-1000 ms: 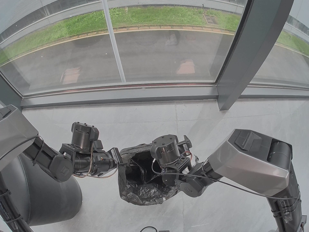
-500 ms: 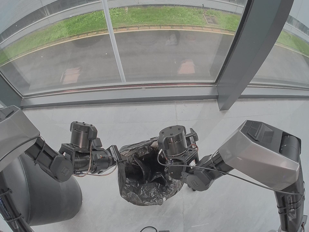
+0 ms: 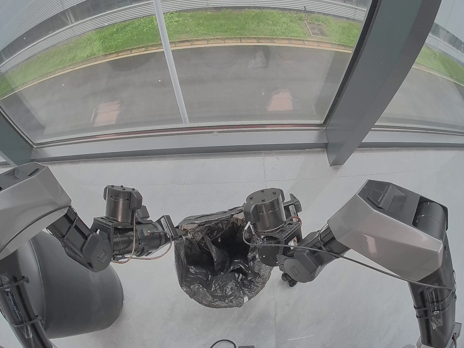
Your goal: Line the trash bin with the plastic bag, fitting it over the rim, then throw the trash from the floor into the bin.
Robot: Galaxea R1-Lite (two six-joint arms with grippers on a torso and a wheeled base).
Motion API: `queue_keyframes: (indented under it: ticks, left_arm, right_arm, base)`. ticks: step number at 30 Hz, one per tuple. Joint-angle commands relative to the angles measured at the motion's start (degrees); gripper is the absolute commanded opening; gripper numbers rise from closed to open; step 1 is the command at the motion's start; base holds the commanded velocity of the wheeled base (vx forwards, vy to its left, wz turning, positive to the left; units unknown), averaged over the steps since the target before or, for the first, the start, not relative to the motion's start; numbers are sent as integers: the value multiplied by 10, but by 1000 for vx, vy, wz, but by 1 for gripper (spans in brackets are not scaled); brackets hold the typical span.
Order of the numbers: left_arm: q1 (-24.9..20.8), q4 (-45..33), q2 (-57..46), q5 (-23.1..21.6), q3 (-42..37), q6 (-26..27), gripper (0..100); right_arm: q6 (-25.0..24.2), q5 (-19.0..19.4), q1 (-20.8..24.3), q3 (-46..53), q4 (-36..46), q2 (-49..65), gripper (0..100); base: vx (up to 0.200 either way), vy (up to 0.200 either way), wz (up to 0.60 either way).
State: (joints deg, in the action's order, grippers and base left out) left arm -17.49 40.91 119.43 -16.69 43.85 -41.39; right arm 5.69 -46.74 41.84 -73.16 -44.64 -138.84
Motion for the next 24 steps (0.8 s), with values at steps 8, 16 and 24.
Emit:
queue_keyframes:
  ticks: [8,16,24]
  left_arm:
    - [11,4,34,-1,13,27,0]
    - [14,38,50,0,13,29,0]
    - [20,36,55,1,15,58,100]
  right_arm:
    - [-2,24,2,2,-33,-18,100]
    - [1,25,2,4,-56,-25,100]
    - [0,36,2,2,-58,-28,100]
  base:
    - [0,0,0]
    - [0,0,0]
    - [0,0,0]
